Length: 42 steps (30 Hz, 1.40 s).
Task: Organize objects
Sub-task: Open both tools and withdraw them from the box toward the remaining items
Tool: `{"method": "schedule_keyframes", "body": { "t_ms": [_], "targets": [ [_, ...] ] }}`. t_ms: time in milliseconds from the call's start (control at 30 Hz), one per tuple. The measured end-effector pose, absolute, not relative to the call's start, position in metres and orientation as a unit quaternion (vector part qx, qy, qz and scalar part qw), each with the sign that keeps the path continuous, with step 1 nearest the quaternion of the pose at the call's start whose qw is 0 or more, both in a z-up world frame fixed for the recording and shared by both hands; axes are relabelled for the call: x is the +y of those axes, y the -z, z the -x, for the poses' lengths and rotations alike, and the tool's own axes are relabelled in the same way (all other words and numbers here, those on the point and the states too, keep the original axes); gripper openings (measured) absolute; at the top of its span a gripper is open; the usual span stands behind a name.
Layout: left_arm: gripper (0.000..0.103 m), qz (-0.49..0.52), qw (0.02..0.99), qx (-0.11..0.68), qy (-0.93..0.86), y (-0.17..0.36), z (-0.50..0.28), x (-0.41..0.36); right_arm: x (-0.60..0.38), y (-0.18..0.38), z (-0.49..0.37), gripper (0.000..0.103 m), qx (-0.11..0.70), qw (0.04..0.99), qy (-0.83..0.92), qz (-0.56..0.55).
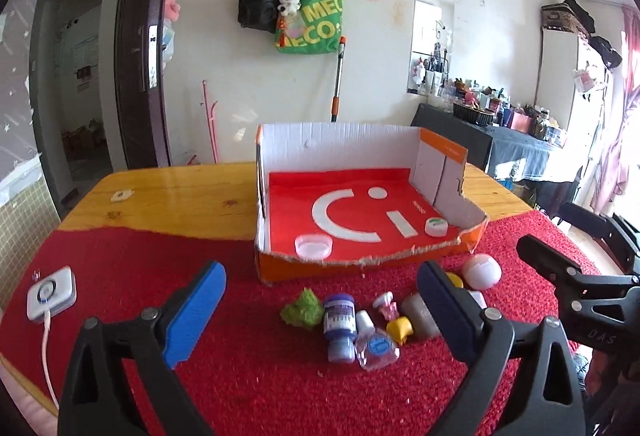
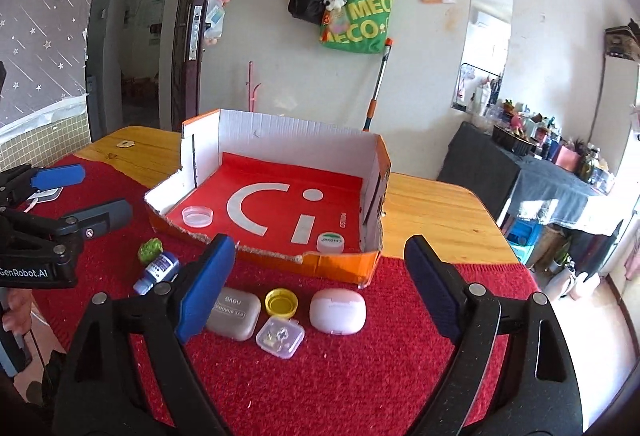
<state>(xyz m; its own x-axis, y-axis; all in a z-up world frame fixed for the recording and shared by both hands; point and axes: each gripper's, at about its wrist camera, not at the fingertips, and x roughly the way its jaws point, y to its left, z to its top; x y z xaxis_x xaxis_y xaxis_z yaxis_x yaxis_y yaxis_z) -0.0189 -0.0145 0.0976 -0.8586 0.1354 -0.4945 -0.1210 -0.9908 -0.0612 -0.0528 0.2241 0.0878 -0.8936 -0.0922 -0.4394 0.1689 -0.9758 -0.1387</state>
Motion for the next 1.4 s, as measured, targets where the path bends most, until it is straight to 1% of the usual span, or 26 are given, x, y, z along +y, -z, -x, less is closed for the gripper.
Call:
{"method": "schedule_keyframes", "body": {
  "t_ms": [200,433,1000,1167,1300,1400],
  "targets": [
    [0.098,0.275,0.063,-0.015,-0.959,-0.067,0.006,-0.010,0.232,-0.057,0.037,0.087,0.045,0.067,0.968,-0.237],
    [0.098,0.309,0.076,-0.018,-0.948,-0.046,0.005,-0.005,0.230,-0.033,0.028,0.087,0.042,0.058,0.965,-0.252],
    [0.098,0.322,0.068,-0.026,-0.944,-0.038,0.017,-0.011,0.243,-0.017,0.039,0.087,0.012,0.053,0.956,-0.290],
    [0.098,0.315,0.058,-0.025,-0.947,-0.047,0.028,-0.024,0.245,-0.016,0.043,0.087,0.010,0.053,0.954,-0.295],
    [0.098,0.329,0.067,-0.016,-0.942,-0.050,0.042,-0.037,0.252,-0.019,0.053,0.087,0.009,0.051,0.952,-0.300],
    [0.095,0.344,0.078,-0.012,-0.936,-0.049,0.052,-0.047,0.259,-0.019,0.068,0.087,0.007,0.045,0.948,-0.316]
  ]
}}
